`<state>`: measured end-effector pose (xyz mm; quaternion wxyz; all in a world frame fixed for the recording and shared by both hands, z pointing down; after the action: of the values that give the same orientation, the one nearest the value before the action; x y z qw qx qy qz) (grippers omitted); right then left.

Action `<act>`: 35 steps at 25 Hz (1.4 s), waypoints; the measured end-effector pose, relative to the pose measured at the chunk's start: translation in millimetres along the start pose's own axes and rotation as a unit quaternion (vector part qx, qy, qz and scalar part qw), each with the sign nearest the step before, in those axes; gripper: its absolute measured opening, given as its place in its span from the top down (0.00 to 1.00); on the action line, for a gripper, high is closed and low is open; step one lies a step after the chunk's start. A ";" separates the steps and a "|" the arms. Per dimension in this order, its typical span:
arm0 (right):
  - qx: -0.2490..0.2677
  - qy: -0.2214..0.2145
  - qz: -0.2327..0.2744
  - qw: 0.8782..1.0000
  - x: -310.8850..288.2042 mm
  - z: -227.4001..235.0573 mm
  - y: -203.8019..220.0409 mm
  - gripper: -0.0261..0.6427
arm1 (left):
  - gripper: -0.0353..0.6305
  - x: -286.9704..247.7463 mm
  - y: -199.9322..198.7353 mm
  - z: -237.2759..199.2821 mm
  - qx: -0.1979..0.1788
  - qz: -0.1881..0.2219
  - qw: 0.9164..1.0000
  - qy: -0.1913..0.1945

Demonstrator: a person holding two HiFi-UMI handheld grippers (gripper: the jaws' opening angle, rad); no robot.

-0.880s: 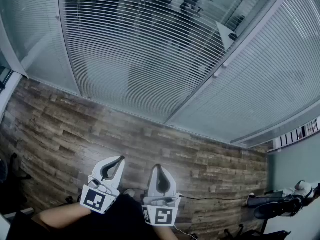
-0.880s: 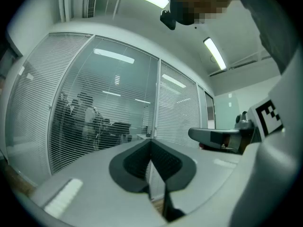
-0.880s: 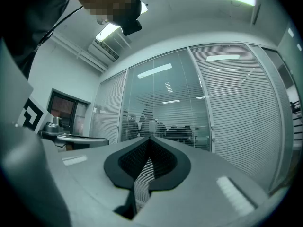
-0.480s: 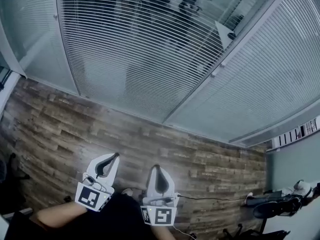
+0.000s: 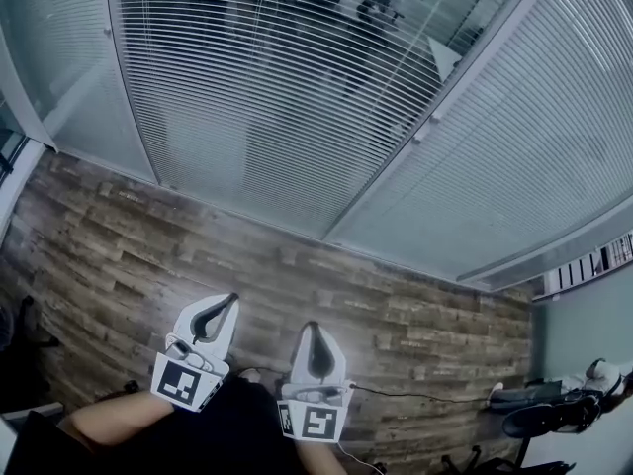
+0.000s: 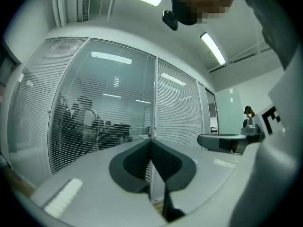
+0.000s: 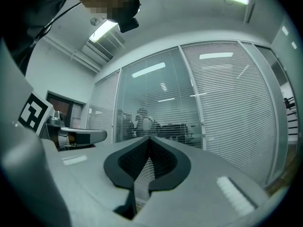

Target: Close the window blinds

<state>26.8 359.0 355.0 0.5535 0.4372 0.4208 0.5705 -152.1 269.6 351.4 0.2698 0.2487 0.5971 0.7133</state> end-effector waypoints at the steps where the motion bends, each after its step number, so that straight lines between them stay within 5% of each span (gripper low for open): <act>1: -0.001 0.004 0.002 1.000 2.8 5.3 -0.7 0.96 | 0.94 -2.6 -2.4 6.3 0.002 0.003 1.000 0.000; 10: -0.016 0.018 0.009 1.000 19.9 33.2 12.5 0.96 | 0.94 -4.1 16.5 35.1 0.007 0.001 1.000 0.004; 22: -0.008 0.047 0.000 0.999 -56.5 53.3 37.7 0.96 | 0.94 -73.6 67.3 -23.5 0.021 0.002 1.000 0.020; 32: 0.005 0.117 0.003 0.993 -169.6 80.8 18.8 0.96 | 0.94 -171.2 82.4 -88.0 0.047 0.014 0.995 0.090; 35: 0.014 0.139 0.013 0.990 -186.6 95.7 10.1 0.95 | 0.94 -193.8 80.4 -102.1 0.029 0.017 0.993 0.110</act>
<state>117.4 171.9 383.8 0.4758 0.3666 0.4959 0.6272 -86.7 52.8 407.7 0.1833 0.1864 0.6390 0.7234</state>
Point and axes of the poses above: the fingertips, and each gripper's own axes: x backward along the fingers, z to its right, y out of its underside, the point moved 9 cm from there along x, backward along the fingers, and after that the axes turned 12 degrees about -x, right-handed, at the moved point
